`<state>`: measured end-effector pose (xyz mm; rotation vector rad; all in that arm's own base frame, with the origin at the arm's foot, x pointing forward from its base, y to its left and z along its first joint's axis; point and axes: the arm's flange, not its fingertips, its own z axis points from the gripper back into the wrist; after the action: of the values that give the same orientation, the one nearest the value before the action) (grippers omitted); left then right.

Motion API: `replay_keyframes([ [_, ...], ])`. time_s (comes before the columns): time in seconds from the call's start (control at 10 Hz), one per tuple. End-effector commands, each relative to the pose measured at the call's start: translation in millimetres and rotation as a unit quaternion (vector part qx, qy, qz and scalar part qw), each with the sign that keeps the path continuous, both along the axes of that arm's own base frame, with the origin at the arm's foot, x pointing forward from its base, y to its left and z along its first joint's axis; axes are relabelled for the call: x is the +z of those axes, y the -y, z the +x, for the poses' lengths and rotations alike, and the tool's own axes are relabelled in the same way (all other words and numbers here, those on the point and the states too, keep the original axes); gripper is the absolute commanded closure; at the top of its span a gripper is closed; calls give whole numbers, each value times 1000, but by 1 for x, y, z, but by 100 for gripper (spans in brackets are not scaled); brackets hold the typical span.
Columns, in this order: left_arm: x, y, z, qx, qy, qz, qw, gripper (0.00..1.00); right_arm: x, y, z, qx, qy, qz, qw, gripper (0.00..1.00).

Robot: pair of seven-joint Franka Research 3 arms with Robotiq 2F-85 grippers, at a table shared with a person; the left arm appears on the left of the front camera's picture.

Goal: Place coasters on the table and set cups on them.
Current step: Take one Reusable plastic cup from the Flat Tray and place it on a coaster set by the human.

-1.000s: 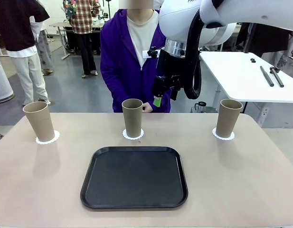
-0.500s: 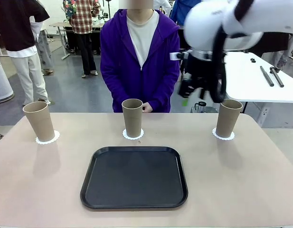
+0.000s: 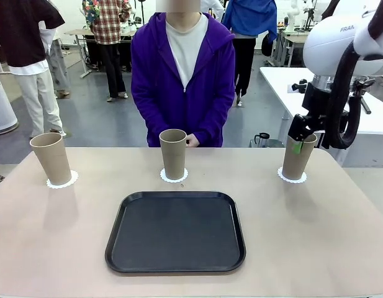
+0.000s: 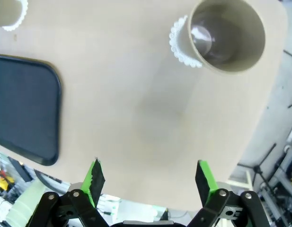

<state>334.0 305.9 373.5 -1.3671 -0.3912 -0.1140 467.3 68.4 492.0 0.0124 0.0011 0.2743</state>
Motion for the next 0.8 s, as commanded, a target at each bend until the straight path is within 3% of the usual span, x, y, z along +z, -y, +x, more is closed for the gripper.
replay_keyframes([
  [0.0,3,-1,-1,1,1,1,1000,0,0,-3,10,14,9,2,1000,0],
  [0.2,3,-1,-1,1,1,1,1000,0,1,0,-2,0,1,0,1000,0],
  [0.3,3,-1,-1,1,1,1,1000,0,13,10,-6,40,-31,140,989,0],
  [0.5,3,-1,-1,1,1,1,1000,0,11,85,-8,-4,-87,353,931,0],
  [0.7,3,-1,-1,1,1,1,1000,0,-7,155,-30,-39,-85,486,869,0],
])
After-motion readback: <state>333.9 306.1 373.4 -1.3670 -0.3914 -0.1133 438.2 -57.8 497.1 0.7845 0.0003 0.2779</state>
